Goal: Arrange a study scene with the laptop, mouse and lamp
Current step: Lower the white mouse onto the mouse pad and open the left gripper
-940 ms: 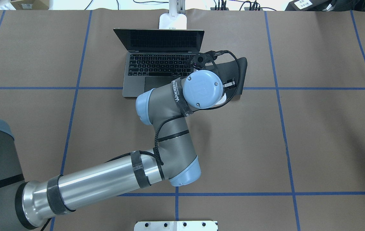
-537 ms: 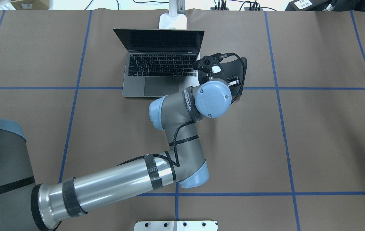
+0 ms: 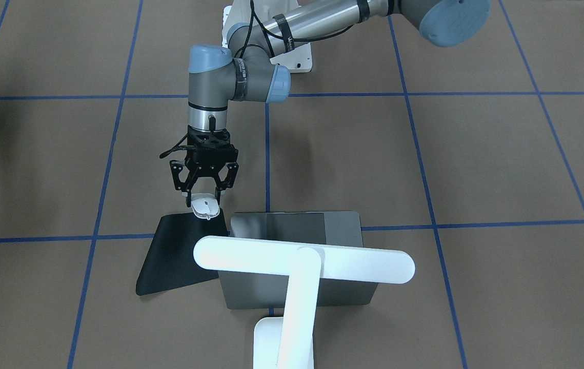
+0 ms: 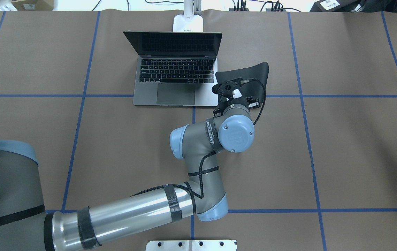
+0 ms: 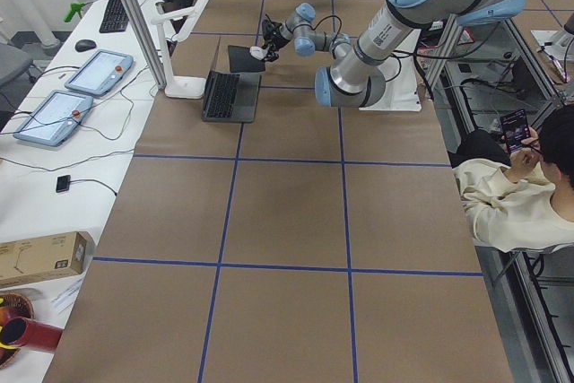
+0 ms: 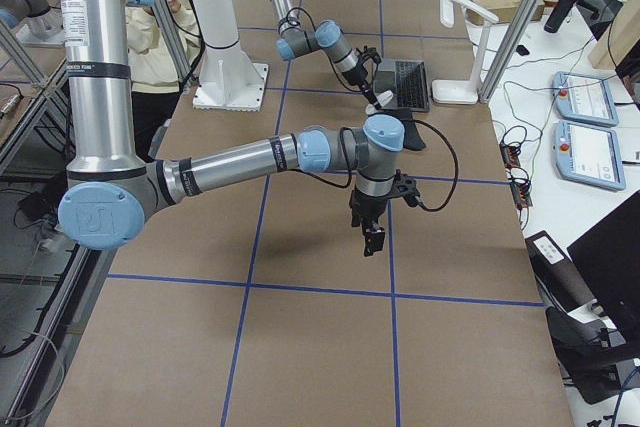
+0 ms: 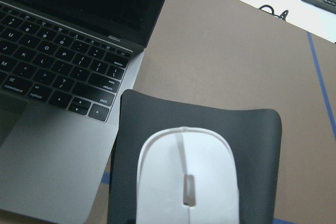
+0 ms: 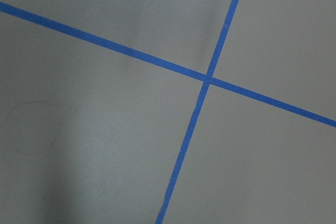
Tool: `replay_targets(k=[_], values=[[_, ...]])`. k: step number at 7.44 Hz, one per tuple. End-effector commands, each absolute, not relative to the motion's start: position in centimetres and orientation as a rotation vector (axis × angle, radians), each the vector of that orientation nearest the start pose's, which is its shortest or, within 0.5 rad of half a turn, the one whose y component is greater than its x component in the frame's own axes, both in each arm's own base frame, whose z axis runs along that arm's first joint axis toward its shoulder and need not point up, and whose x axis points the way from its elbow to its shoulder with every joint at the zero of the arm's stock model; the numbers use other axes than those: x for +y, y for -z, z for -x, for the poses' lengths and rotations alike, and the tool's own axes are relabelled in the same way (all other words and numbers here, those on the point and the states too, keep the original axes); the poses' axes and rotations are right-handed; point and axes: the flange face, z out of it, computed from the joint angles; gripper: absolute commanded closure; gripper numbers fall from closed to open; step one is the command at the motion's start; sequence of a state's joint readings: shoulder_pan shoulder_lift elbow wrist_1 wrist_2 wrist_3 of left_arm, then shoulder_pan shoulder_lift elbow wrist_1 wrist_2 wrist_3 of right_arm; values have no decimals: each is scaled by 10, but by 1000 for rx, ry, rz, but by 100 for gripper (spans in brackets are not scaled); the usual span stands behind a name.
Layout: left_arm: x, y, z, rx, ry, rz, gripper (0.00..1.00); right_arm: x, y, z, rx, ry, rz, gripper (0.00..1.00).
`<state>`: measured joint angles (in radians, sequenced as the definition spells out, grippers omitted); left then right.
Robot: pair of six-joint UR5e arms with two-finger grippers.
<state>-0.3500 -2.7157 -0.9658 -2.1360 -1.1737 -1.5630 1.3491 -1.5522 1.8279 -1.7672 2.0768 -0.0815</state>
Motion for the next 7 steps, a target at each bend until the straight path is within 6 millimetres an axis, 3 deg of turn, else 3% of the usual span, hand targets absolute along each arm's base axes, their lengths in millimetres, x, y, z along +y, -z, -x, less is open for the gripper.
replay_targets(k=[1, 2, 4, 6, 7], values=[[-453, -89, -743, 1022, 536, -575, 22, -497, -561, 24, -512, 315, -40, 0], [-453, -84, -742, 1035, 540, -579, 10, -497, -560, 24, -512, 315, -41, 0], [-456, -68, -736, 1054, 543, -588, 1, -498, -559, 24, -512, 316, -45, 0], [-462, -31, -700, 1111, 507, -626, 1, -498, -559, 23, -514, 312, -45, 0], [-457, -36, -684, 1129, 487, -606, 1, -498, -560, 22, -517, 308, -41, 0]])
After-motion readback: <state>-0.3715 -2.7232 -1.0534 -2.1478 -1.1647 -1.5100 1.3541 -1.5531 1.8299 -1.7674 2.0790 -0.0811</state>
